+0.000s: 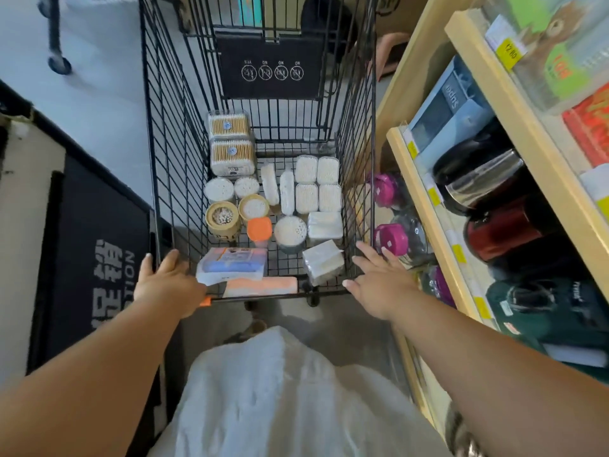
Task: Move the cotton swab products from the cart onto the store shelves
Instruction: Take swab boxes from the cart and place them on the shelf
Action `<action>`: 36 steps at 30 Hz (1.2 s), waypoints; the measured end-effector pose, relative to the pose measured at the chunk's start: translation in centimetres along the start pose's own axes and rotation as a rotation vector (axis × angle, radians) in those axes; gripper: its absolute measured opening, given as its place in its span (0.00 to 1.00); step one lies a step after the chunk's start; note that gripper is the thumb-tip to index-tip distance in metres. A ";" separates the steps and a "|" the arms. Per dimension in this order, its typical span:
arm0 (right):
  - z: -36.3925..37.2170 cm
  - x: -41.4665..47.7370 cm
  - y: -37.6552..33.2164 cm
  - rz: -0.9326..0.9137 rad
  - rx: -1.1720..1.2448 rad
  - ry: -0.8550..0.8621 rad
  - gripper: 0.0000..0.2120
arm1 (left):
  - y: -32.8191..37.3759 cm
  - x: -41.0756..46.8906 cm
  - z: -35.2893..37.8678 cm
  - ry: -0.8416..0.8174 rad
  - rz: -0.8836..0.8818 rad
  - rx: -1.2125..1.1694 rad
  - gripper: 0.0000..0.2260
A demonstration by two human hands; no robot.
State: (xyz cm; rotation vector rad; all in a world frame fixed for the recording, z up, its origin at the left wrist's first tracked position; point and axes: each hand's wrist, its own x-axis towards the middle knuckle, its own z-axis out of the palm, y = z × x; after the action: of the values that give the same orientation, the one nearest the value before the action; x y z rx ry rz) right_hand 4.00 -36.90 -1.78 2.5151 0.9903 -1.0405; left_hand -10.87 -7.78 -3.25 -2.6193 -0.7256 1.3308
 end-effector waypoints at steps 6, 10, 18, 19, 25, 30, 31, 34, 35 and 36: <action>3.6 -3.1 1.0 -0.059 0.057 0.022 0.27 | 2.3 -3.4 3.8 -0.017 -0.018 -0.044 0.20; 6.3 -5.7 0.5 -0.051 0.092 -0.004 0.26 | 3.5 -6.3 6.6 -0.010 -0.016 -0.092 0.22; 13.3 -11.6 -2.4 0.015 0.181 0.051 0.25 | 4.7 -13.0 13.6 0.069 0.044 -0.024 0.20; 14.3 -12.6 -2.8 0.027 0.182 0.062 0.24 | 4.8 -14.0 14.6 0.081 0.049 -0.023 0.20; 19.4 -18.3 -5.2 0.055 0.166 0.109 0.22 | 5.4 -18.9 21.0 0.171 0.067 -0.044 0.19; 23.0 -21.2 -6.7 0.053 0.159 0.058 0.24 | 5.4 -22.0 24.7 0.167 0.054 -0.061 0.20; 23.7 -21.9 -7.0 0.060 0.156 0.050 0.24 | 5.5 -22.8 25.4 0.168 0.056 -0.061 0.20; 25.6 -24.1 -7.4 0.068 0.140 0.031 0.23 | 6.1 -25.0 27.8 0.168 0.049 -0.092 0.19; 26.3 -24.9 -7.5 0.066 0.130 0.019 0.23 | 6.4 -25.7 28.6 0.159 0.050 -0.091 0.20; 27.1 -25.7 -7.6 0.058 0.122 0.012 0.23 | 6.6 -26.6 29.4 0.148 0.051 -0.086 0.20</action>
State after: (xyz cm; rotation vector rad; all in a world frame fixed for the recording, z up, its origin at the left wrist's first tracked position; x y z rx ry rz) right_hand -28.73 -56.34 -2.99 2.6339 0.8756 -1.1013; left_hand -44.88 -29.23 -3.71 -2.7858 -0.7135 1.1264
